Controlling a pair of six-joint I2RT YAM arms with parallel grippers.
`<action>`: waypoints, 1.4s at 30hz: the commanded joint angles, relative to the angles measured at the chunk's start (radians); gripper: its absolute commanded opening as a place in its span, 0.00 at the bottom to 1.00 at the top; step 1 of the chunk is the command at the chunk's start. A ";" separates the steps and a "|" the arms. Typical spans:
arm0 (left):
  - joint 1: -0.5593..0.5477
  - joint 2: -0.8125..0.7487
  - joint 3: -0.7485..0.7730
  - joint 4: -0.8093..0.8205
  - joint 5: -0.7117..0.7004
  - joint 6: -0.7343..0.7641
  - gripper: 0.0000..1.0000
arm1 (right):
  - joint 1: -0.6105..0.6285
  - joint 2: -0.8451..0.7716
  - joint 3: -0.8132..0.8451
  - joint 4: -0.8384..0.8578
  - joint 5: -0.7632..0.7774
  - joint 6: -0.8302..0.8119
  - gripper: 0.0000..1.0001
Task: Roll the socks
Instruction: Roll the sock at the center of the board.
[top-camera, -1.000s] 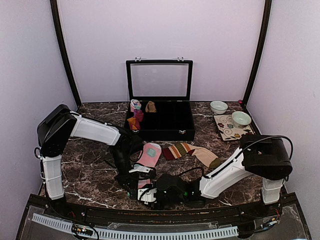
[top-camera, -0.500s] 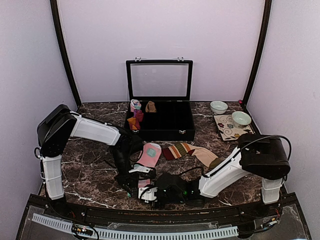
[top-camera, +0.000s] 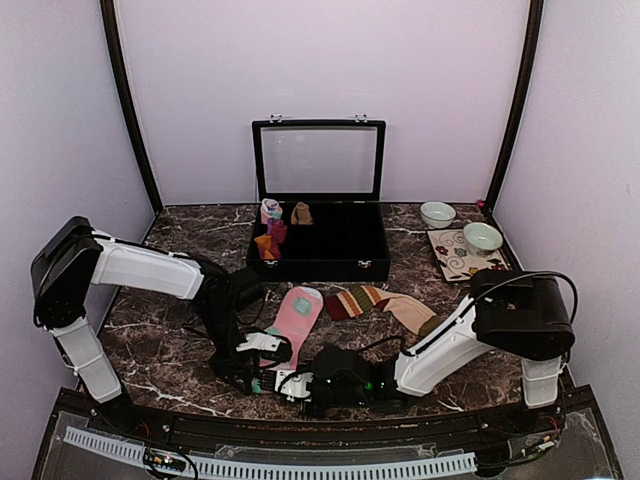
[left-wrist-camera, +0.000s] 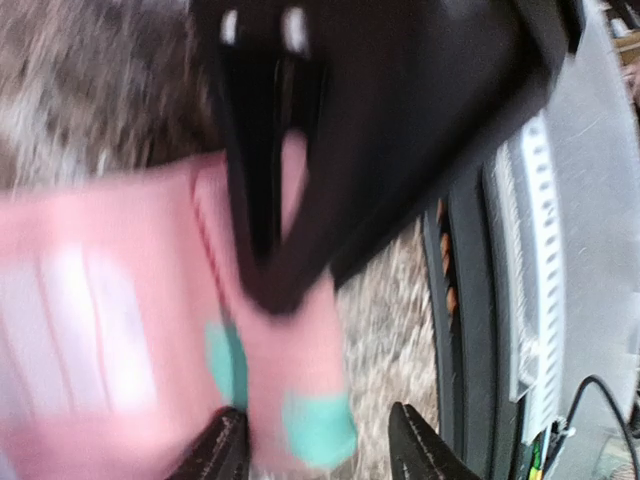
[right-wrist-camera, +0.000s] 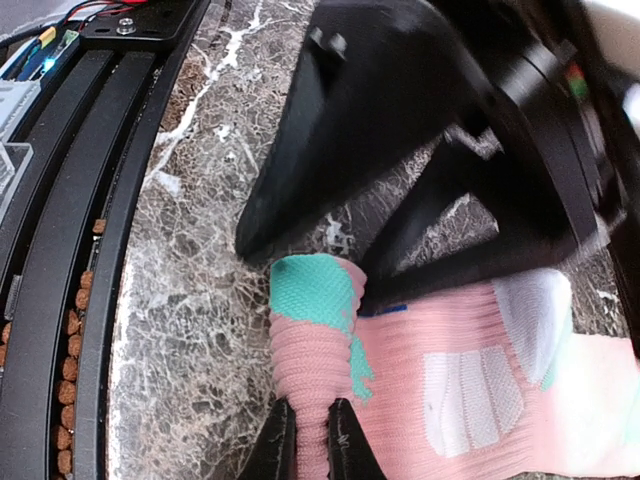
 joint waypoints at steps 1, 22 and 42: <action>0.038 -0.147 -0.121 0.108 -0.146 -0.076 0.51 | 0.001 0.026 -0.035 -0.095 -0.049 0.058 0.00; 0.028 -0.438 -0.286 0.268 -0.028 -0.052 0.44 | -0.123 0.048 -0.100 -0.063 -0.374 0.517 0.00; -0.133 -0.332 -0.292 0.471 -0.188 -0.099 0.47 | -0.241 0.165 0.063 -0.294 -0.598 0.723 0.00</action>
